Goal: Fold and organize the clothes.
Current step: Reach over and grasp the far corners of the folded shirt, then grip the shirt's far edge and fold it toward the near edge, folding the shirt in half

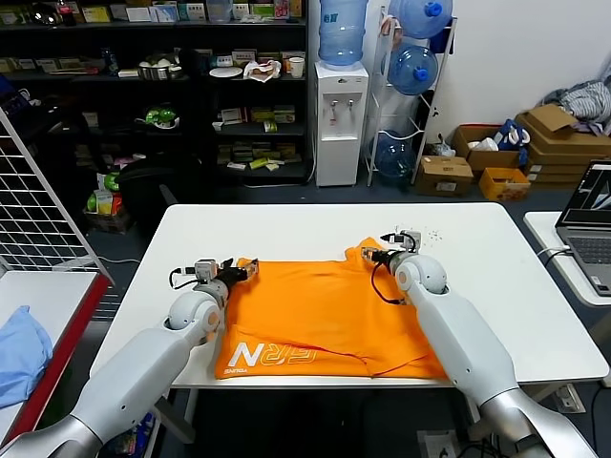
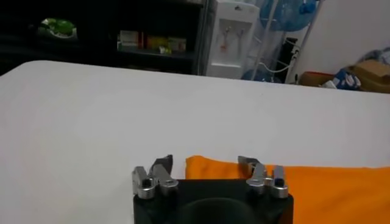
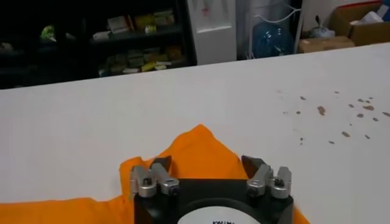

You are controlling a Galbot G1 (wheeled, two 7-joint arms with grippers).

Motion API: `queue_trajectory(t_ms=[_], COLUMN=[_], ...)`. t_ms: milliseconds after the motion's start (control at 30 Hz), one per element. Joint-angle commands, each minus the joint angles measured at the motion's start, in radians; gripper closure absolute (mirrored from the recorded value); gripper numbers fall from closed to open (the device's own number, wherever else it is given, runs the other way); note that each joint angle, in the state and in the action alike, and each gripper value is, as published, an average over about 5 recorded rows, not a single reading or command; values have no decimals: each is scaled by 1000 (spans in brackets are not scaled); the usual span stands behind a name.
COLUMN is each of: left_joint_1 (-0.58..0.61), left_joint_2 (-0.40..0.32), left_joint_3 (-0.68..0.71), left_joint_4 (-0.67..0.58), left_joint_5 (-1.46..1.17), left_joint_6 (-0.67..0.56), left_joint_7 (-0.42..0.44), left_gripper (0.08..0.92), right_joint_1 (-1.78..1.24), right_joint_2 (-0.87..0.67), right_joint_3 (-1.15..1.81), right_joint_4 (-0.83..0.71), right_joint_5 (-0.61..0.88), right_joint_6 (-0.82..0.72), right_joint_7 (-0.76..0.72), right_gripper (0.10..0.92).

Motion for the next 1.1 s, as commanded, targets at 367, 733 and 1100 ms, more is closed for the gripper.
queue_trajectory(t_ms=[367, 733, 1100], left_joint_1=[11, 42, 186], left_joint_2=[3, 48, 135], left_joint_3=[8, -20, -113], left_joint_4=[-22, -146, -418], left_joint_5=[6, -7, -43], left_joint_6=[-1, -7, 0], left_joint_7=[-9, -38, -86], left_gripper=[670, 907, 907], right_joint_1=[-14, -108, -345], right_joint_2=[-11, -119, -281], right_joint_3=[3, 41, 152], right_joint_4=[29, 211, 522], right_joint_5=[17, 67, 156], right_joint_6=[9, 52, 36], right_joint_7=[2, -29, -7], right_gripper=[659, 903, 903])
